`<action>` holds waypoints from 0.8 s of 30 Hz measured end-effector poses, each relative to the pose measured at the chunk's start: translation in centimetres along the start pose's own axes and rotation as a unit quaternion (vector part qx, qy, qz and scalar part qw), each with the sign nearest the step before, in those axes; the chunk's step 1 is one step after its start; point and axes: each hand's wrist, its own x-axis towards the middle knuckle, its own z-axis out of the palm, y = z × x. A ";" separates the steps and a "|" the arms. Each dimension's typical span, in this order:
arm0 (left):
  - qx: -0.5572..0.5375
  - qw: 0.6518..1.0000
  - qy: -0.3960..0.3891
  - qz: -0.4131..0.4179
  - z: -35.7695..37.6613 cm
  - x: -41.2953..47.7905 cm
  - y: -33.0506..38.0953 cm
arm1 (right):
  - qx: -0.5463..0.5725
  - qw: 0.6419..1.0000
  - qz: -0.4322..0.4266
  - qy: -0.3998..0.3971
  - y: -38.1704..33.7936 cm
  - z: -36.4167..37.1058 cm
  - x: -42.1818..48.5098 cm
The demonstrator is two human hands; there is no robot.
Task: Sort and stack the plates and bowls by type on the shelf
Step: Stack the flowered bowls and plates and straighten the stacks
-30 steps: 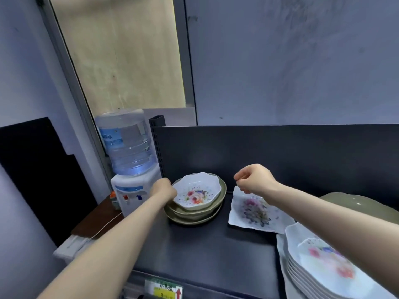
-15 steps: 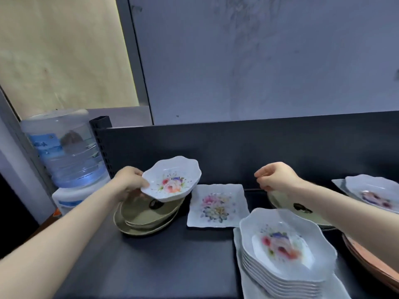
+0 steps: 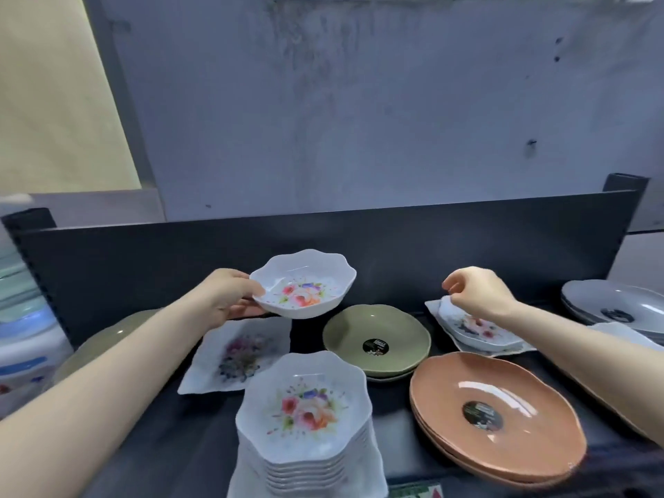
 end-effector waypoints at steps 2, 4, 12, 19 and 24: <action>0.009 1.000 -0.002 -0.001 2.3 -0.3 0.1 | -0.059 0.998 -0.025 0.008 2.6 -1.1 0.8; 0.013 1.000 0.000 -0.003 4.2 -0.6 0.1 | -0.096 0.995 -0.032 0.009 5.3 -1.8 1.9; 0.020 0.999 0.032 -0.016 10.3 -2.1 0.4 | -0.176 0.981 -0.015 -0.079 12.9 -2.1 4.8; 0.009 0.997 0.069 -0.030 12.3 -3.4 -0.1 | -0.177 0.981 0.007 -0.084 14.4 -0.6 5.7; 0.004 0.995 0.098 -0.032 11.9 -4.8 -0.4 | -0.131 0.986 0.051 -0.094 15.2 -0.4 6.7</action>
